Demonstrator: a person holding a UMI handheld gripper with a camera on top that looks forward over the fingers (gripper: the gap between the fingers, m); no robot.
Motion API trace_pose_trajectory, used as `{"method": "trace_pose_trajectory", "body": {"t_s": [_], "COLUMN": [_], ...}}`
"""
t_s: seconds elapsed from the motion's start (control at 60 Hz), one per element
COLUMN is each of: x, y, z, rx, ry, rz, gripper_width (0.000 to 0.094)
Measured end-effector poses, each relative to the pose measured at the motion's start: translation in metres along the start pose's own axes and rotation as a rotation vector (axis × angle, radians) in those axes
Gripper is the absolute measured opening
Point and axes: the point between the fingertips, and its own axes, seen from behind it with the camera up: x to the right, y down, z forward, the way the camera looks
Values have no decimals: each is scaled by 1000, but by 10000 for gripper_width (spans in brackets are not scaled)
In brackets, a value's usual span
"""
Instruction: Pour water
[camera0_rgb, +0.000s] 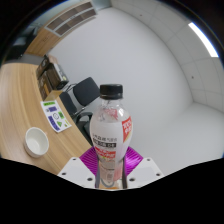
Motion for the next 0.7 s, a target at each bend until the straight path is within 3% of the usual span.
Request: {"method": "trace_pose_trajectory", "body": {"t_s": [0.167, 0.317, 0.7], "x": [8, -18, -129], "y": [10, 47, 139], "z": [2, 19, 64], "rx": [61, 74, -39], "ry": [-161, -233, -384], "rz": [523, 756, 940], "gripper_width": [302, 302, 302]}}
